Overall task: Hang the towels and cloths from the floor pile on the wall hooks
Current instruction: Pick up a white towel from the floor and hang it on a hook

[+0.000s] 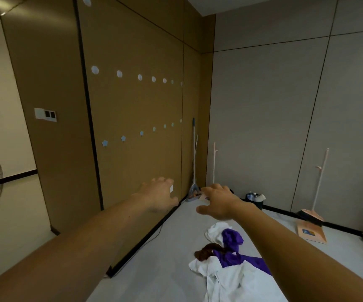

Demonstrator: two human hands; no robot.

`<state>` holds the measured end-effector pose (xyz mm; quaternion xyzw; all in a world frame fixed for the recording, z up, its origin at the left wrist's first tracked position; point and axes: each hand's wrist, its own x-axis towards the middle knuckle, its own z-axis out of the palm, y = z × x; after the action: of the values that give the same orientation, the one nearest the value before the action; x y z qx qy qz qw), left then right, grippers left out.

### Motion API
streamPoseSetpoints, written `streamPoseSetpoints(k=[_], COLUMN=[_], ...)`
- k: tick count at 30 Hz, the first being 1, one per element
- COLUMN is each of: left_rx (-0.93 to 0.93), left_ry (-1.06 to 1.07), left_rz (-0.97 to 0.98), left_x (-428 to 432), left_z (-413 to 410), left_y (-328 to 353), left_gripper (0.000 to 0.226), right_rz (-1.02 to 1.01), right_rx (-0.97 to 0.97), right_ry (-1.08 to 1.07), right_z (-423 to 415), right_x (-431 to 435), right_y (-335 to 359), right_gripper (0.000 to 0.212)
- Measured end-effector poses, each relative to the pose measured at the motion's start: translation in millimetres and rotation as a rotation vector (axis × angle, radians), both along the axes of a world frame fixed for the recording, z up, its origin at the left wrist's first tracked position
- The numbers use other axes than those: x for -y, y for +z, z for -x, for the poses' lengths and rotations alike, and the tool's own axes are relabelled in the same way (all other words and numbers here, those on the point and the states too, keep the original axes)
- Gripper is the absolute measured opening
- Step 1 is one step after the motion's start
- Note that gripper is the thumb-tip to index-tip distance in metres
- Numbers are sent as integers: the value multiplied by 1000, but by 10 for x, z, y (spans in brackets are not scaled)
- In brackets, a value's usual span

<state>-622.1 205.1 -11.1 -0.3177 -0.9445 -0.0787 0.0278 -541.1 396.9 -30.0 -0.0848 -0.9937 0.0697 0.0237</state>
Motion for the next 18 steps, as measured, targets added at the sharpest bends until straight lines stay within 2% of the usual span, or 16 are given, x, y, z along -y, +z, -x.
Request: streamPoseSetpoints(k=[7,15,18], left_rx=[24,42,18], left_ry=[-37,15,31], left_rz=[28,22,-2], left_x=[-428,-1068,-1259], left_z=[1069,2270,2700], left_y=[-137,-272,-262], left_gripper=[71,64,66], right_rz=[2,44,35], right_rx=[52,68,53], right_ry=[-35,41,46], right_z=[1057,2402,2865], right_x=[-451,-1169,-1389], right_y=[-191,-245,-234], right_gripper=[79,69,72])
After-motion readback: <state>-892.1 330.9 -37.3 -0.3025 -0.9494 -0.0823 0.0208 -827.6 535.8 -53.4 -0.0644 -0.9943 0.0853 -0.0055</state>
